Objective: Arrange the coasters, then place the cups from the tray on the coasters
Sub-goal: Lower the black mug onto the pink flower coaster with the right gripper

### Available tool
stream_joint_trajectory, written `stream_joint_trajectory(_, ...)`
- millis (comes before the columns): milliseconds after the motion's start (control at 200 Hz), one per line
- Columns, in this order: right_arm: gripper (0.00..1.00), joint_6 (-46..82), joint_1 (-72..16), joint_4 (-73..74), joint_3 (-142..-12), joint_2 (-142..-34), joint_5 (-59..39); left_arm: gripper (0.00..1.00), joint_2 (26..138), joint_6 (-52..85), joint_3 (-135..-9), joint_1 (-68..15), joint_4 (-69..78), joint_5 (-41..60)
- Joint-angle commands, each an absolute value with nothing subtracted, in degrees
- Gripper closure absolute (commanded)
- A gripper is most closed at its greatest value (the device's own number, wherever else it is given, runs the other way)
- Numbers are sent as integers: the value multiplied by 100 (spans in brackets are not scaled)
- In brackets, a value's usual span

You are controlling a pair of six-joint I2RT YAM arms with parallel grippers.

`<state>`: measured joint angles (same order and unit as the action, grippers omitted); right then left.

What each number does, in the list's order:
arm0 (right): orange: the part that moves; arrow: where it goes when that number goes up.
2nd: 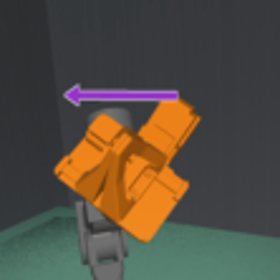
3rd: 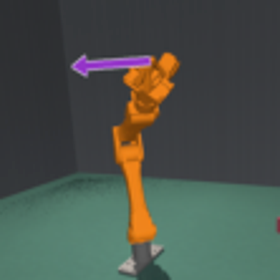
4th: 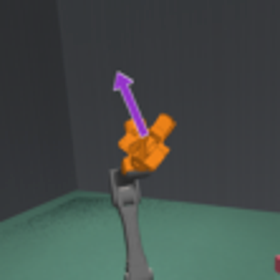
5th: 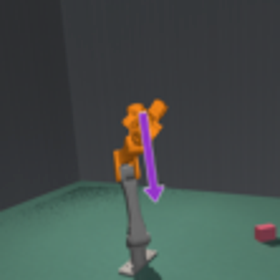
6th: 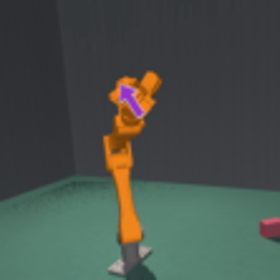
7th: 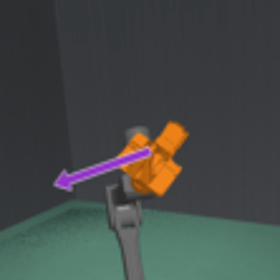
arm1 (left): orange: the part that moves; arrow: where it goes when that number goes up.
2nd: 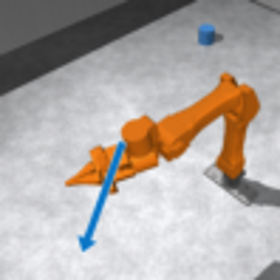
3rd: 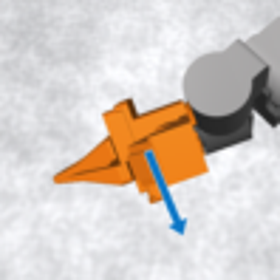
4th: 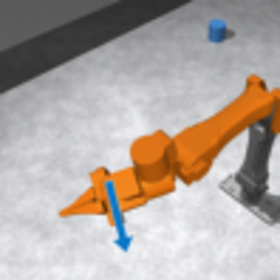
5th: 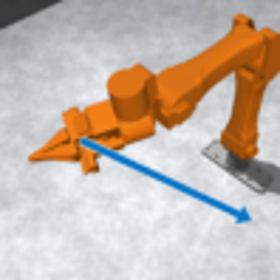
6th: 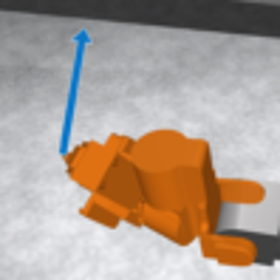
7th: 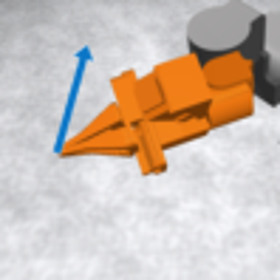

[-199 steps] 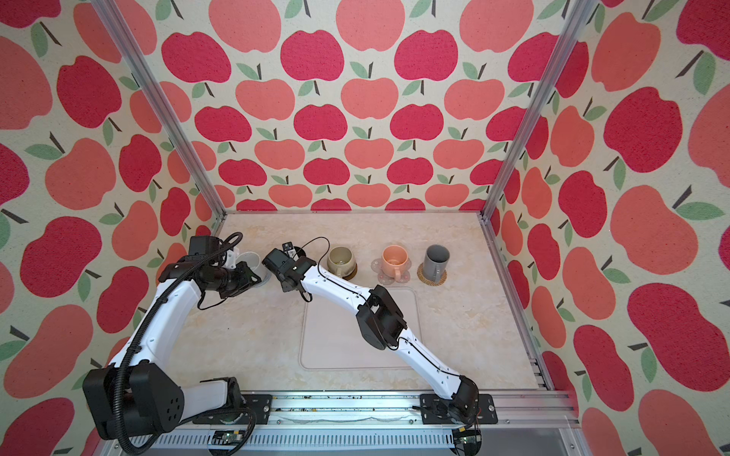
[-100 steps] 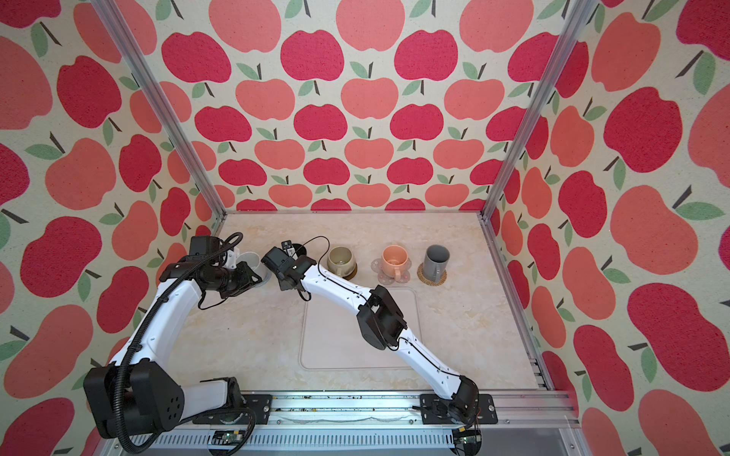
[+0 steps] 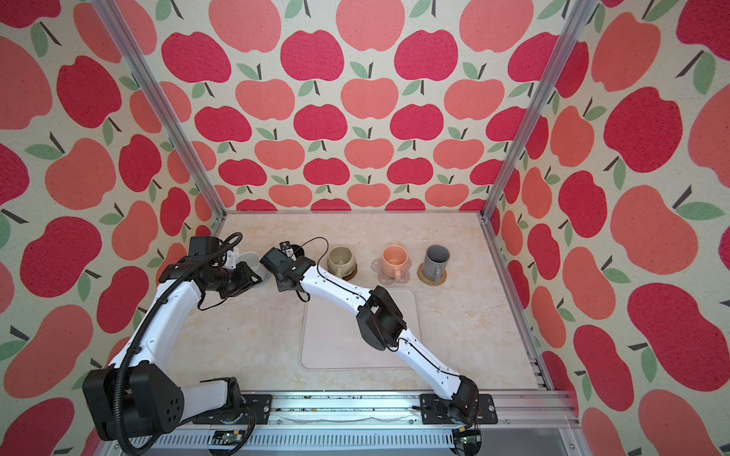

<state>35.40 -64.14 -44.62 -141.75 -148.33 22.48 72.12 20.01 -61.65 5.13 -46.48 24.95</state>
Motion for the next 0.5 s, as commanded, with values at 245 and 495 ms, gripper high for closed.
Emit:
stream_joint_trajectory(245,84,3401,-6580,-4517,-14291,-14520,2408,71,7063,2030,-6038,554,-4781,2595)
stream_joint_trajectory(495,76,3542,-6586,-4391,-13957,-14307,2432,71,7053,2030,-5994,554,-4808,2594)
